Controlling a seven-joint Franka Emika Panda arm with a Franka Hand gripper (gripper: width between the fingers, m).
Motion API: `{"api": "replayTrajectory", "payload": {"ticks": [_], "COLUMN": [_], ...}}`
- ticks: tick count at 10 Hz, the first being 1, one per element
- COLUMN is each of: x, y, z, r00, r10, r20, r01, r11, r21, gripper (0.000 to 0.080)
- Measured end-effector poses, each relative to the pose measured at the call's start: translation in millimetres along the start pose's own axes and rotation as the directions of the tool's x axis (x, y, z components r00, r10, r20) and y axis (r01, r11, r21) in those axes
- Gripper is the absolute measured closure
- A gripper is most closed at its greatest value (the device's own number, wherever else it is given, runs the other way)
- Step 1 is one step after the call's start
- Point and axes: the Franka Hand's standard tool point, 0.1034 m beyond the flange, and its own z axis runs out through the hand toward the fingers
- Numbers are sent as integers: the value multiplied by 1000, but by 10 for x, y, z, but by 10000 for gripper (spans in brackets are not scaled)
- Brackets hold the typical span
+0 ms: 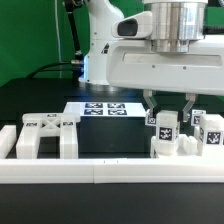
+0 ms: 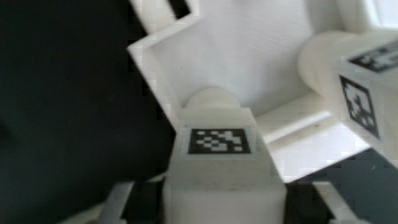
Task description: Assemble chair
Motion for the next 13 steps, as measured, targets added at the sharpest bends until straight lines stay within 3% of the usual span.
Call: {"api": "replayTrajectory", "payload": {"ticks": [3, 5, 6, 7, 8, 9, 10, 13], "x": [-32, -31, -33, -34, -34, -33, -38, -13], "y": [-47, -52, -54, -56, -56, -61, -70, -32], "z": [4, 3, 4, 4, 3, -7, -10, -8], "r00": [929, 883, 880, 889, 905, 934, 973, 994], "r10": [371, 470, 476, 458, 425, 357, 233, -112], "r20": [0, 4, 5, 5, 4, 1, -1, -2], "r01": [-371, -470, -476, -458, -425, -357, -233, 112], "r11": [929, 883, 880, 889, 905, 934, 973, 994], "r21": [0, 5, 5, 5, 5, 5, 4, 3], "gripper": [509, 509, 431, 431, 250, 250, 169, 151]}}
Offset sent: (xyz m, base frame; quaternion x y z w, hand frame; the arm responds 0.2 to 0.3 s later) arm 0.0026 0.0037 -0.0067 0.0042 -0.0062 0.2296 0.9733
